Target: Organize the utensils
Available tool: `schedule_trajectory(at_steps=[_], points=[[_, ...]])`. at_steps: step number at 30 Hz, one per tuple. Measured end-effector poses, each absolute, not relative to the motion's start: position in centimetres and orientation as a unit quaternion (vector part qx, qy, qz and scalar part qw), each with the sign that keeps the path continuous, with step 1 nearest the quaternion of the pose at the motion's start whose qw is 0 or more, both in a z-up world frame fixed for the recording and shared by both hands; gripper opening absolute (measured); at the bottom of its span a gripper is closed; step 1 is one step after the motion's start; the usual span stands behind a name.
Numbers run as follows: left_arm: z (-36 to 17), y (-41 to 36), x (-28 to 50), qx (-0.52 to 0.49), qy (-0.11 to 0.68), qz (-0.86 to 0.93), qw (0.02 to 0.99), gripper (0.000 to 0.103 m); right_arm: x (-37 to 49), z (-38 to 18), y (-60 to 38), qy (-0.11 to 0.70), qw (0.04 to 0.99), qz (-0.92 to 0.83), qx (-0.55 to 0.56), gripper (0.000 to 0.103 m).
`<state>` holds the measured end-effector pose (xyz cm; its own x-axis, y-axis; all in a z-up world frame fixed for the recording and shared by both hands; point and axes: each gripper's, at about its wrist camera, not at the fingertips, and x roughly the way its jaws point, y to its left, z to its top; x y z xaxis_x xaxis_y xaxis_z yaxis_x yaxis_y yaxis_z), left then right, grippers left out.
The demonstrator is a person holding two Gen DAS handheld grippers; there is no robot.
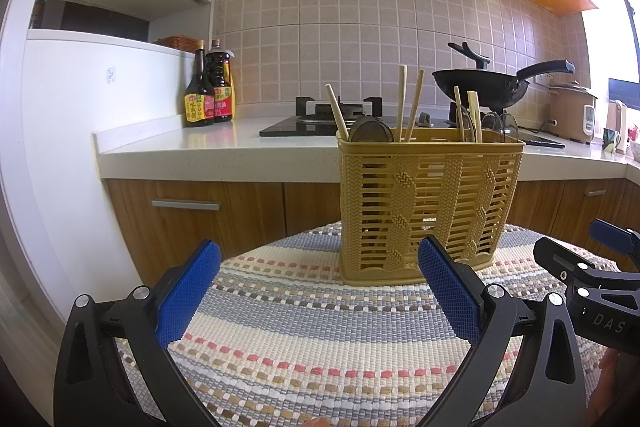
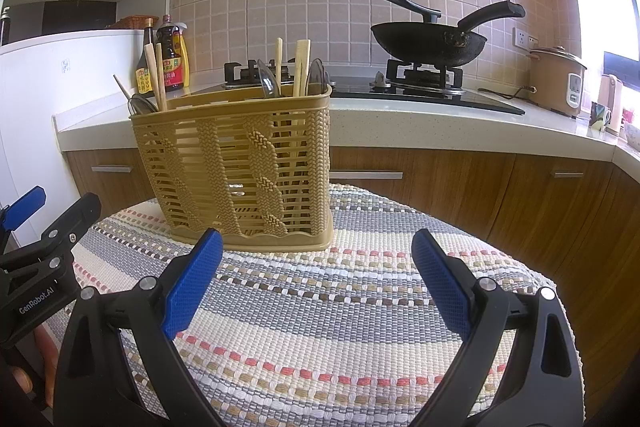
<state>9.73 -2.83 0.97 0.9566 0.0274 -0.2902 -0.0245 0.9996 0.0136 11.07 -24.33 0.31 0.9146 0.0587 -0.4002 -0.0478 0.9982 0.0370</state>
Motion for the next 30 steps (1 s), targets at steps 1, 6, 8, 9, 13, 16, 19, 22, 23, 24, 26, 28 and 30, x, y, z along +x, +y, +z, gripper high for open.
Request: schedule_trajectory(at_steps=[1, 6, 8, 9, 13, 16, 19, 22, 23, 24, 26, 28, 30], points=[[0.95, -2.82, 9.73, 0.005, 0.147, 0.013, 0.989, 0.096, 11.06, 0.32, -24.33, 0.205, 0.978, 0.027, 0.014, 0.091], [0.94, -2.85, 9.72, 0.005, 0.147, 0.013, 0.989, 0.096, 11.07, 0.31, -24.32, 0.205, 0.978, 0.027, 0.014, 0.091], [0.92, -2.83, 9.72, 0.005, 0.147, 0.013, 0.989, 0.096, 11.06, 0.32, -24.32, 0.205, 0.978, 0.027, 0.013, 0.091], [0.95, -2.86, 9.73, 0.005, 0.147, 0.013, 0.989, 0.096, 11.05, 0.32, -24.31, 0.205, 0.978, 0.027, 0.013, 0.091], [0.95, -2.85, 9.74, 0.006, 0.147, 0.013, 0.989, 0.096, 11.05, 0.32, -24.30, 0.205, 0.978, 0.027, 0.014, 0.091], [0.96, -2.85, 9.73, 0.005, 0.147, 0.012, 0.989, 0.096, 11.05, 0.34, -24.31, 0.205, 0.978, 0.027, 0.013, 0.091], [0.85, -2.85, 9.78, 0.005, 0.148, 0.009, 0.989, 0.096, 11.04, 0.33, -24.29, 0.205, 0.978, 0.027, 0.013, 0.091], [0.73, -2.84, 9.77, 0.006, 0.148, 0.009, 0.989, 0.096, 11.05, 0.34, -24.29, 0.205, 0.978, 0.027, 0.013, 0.091], [0.70, -2.80, 9.72, 0.006, 0.147, 0.011, 0.989, 0.096, 11.04, 0.33, -24.26, 0.205, 0.978, 0.027, 0.013, 0.091], [0.68, -2.79, 9.71, 0.005, 0.147, 0.011, 0.989, 0.096, 11.05, 0.35, -24.28, 0.205, 0.978, 0.027, 0.013, 0.091], [0.63, -2.70, 9.69, 0.004, 0.147, 0.010, 0.989, 0.096, 11.09, 0.33, -24.23, 0.205, 0.978, 0.027, 0.012, 0.091], [0.67, -2.75, 9.53, 0.004, 0.142, 0.009, 0.990, 0.096, 11.10, 0.32, -24.20, 0.205, 0.978, 0.027, 0.011, 0.091], [0.65, -2.67, 9.33, 0.004, 0.137, 0.009, 0.991, 0.096, 11.11, 0.32, -24.22, 0.205, 0.978, 0.027, 0.012, 0.091]])
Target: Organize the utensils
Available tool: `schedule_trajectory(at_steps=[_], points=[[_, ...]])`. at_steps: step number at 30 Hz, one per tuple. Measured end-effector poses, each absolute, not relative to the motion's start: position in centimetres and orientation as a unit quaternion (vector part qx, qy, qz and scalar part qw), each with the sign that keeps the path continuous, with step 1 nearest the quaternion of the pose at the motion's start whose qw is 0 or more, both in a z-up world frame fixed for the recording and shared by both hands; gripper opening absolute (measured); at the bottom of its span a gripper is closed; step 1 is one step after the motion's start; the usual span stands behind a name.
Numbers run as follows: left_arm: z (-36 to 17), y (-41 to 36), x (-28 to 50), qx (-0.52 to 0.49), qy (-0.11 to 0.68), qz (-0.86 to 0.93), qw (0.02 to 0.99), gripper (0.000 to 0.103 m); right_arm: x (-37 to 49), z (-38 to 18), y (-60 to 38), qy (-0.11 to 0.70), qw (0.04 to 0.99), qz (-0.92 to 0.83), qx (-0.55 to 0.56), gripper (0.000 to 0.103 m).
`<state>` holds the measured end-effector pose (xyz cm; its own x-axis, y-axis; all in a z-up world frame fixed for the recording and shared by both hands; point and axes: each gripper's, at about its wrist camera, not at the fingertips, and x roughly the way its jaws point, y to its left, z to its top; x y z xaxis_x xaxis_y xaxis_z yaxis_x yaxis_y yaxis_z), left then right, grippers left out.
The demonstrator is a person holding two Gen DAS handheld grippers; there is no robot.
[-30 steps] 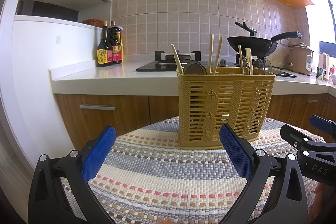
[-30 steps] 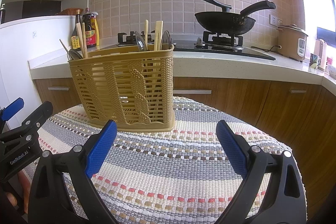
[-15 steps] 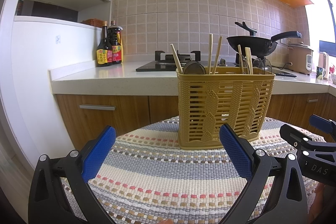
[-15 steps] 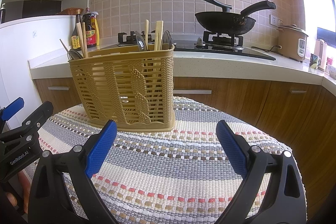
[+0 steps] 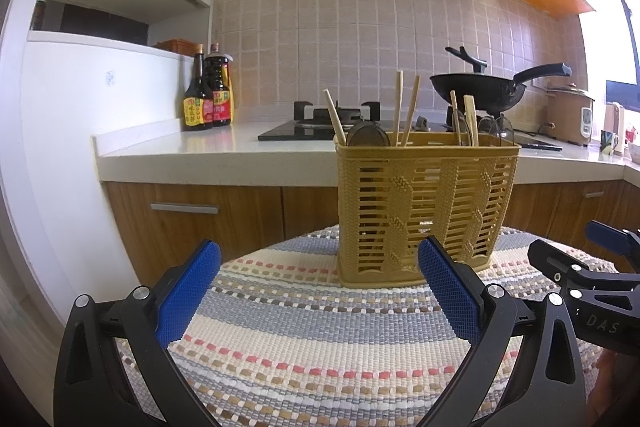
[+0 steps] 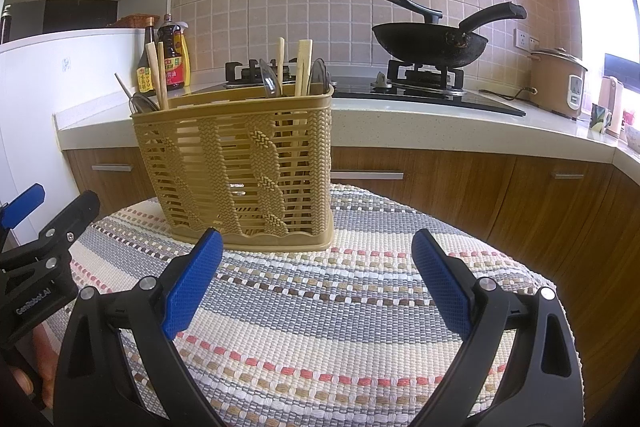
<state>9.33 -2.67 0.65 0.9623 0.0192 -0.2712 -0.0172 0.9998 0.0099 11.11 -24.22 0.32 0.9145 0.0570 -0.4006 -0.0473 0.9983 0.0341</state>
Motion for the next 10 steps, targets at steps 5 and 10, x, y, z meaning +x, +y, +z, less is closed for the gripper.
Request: schedule_trajectory(at_steps=[5, 10], points=[[0.65, -1.94, 9.86, -0.016, 0.156, 0.004, 0.988, 0.096, 11.10, 0.35, -24.19, 0.205, 0.978, 0.027, 0.012, 0.091], [0.58, -1.80, 10.04, -0.020, 0.163, 0.000, 0.986, 0.096, 11.15, 0.40, -24.29, 0.205, 0.978, 0.027, 0.013, 0.091]])
